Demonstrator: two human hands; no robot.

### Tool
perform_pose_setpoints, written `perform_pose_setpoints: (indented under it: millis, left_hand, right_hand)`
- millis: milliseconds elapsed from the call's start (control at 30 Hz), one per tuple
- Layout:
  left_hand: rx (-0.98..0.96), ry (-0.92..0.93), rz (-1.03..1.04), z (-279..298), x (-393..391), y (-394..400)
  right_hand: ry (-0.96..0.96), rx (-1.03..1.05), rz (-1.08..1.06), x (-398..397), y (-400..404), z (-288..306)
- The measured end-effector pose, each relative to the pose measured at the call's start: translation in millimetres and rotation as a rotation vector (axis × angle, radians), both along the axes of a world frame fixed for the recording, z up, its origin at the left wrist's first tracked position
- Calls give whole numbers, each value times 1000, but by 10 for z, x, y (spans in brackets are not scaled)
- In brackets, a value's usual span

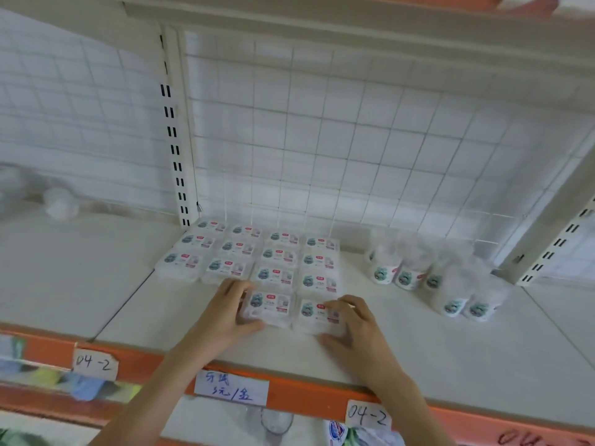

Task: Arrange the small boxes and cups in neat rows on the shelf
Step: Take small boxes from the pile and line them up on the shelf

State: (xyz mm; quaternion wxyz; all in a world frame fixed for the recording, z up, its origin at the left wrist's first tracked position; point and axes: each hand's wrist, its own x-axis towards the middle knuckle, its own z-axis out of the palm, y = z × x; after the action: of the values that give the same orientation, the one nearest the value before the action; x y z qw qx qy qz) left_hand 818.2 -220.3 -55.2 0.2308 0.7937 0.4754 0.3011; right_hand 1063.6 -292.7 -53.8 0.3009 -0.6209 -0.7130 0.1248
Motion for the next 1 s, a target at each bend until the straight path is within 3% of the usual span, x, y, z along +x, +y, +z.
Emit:
perform_pose_setpoints:
  millis: [633,800,1000]
  left_hand:
    - [-7,19,-29,-34,-19,-49]
    - [-80,-28,-50,-37,-21,-42]
    - [-6,44,-20,48,-16,-81]
  right_hand:
    - [39,-65,-14,6,10,-36]
    - [143,-110,-45,-15,-10,-2]
    - [63,-122,-120,-103,-100,100]
